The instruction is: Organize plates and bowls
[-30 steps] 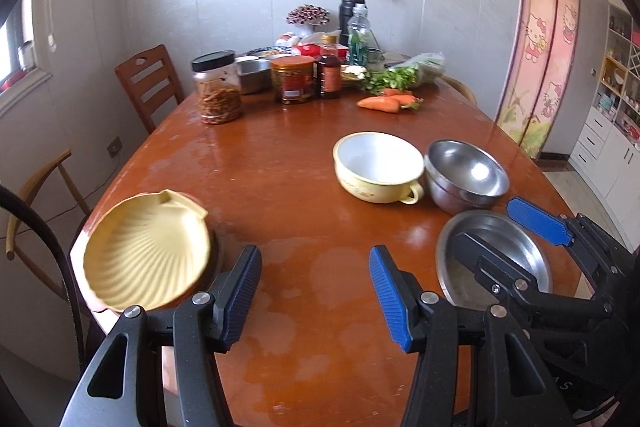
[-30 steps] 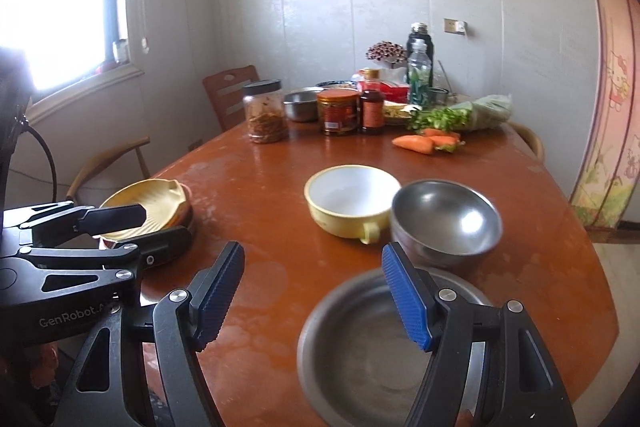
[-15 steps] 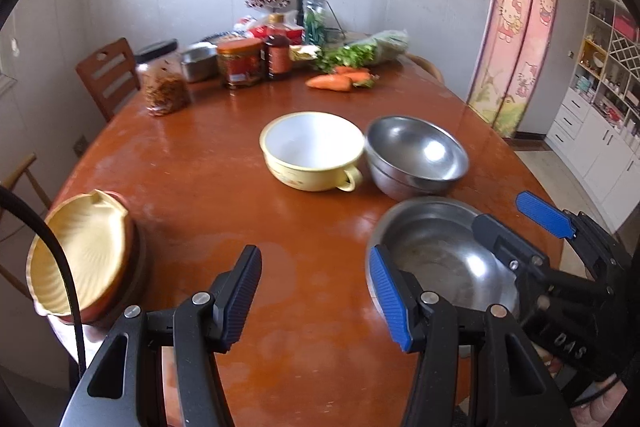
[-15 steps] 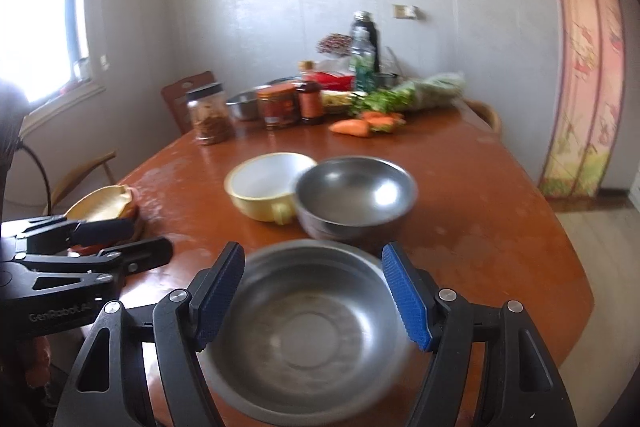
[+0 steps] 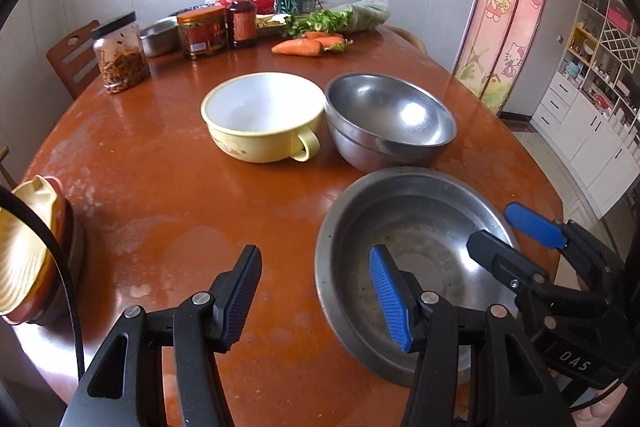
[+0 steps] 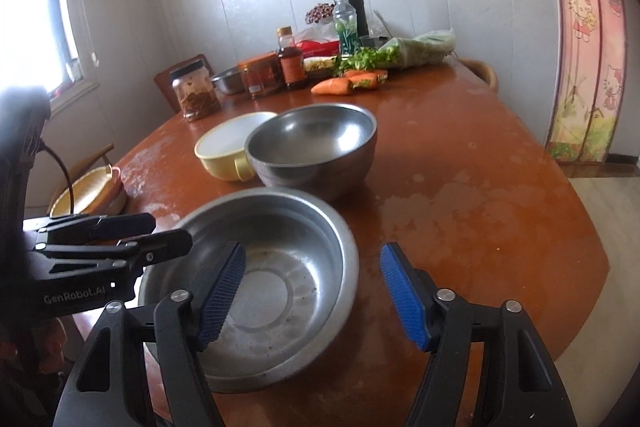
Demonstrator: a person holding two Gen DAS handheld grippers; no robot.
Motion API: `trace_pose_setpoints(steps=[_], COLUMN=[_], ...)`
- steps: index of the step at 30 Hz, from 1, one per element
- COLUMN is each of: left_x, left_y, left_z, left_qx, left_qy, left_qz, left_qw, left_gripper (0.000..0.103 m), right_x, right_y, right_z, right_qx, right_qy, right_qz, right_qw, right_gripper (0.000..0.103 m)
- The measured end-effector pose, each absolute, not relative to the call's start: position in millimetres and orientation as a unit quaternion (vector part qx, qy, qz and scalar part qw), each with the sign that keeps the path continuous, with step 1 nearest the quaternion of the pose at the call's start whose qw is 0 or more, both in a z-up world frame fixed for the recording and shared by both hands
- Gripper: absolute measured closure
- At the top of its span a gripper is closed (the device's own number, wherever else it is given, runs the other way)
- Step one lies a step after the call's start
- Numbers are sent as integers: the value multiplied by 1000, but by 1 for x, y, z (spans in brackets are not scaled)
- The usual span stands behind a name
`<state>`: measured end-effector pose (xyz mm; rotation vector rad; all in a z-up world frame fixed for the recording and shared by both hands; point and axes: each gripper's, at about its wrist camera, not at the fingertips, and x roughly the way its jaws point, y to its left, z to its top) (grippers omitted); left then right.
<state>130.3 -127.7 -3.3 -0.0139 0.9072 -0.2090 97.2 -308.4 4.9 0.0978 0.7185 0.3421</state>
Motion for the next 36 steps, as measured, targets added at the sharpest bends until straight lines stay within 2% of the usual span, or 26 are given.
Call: trace_pose_setpoints(steps=[7, 11, 16, 36], left_x=[133, 133, 132, 105], left_y=[-133, -132, -123, -67], left_z=[-16, -20, -22, -20], left_qx=[-6, -5, -3, -22], left_qy=[451, 453, 449, 445], left_qz=[-129, -137, -130, -91], left_qw=[883, 881, 884, 891], left_gripper=[48, 61, 64, 64], right_x=[97, 95, 92, 79], right_y=[-301, -295, -282, -221], right_z=[-5, -7, -7, -2], right_qx=[41, 40, 34, -8], right_qy=[362, 366, 367, 373], right_qz=[185, 196, 207, 244], right_qw=[913, 909, 906, 895], right_gripper=[42, 42, 42, 42])
